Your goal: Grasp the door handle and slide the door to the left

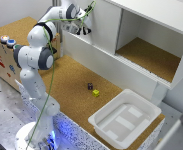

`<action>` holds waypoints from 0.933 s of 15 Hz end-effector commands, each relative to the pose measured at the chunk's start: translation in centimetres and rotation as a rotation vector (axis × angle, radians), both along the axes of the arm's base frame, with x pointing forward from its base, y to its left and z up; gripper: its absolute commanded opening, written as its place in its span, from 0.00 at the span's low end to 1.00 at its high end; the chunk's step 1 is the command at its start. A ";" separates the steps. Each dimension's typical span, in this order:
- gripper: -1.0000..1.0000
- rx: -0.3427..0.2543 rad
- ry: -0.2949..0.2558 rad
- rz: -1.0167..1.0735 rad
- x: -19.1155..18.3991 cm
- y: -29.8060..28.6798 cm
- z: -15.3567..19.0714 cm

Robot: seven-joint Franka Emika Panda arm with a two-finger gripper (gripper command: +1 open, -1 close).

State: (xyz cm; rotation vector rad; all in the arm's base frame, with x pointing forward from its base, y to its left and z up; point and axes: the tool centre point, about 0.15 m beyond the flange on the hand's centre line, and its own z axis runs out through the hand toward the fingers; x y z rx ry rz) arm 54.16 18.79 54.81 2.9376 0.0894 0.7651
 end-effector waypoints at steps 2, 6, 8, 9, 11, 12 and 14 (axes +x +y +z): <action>1.00 -0.022 -0.062 -0.061 -3.1 2.0 1.2; 1.00 -0.019 -0.042 -0.114 -5.4 0.4 0.5; 1.00 -0.013 -0.031 -0.146 -6.7 -0.7 0.2; 1.00 -0.002 -0.024 -0.147 -7.2 -0.9 0.1; 1.00 0.033 0.008 -0.129 -8.2 -1.0 -1.2; 1.00 0.038 0.032 -0.122 -8.7 -0.6 -2.3; 1.00 0.065 0.080 -0.104 -9.5 -0.4 -4.6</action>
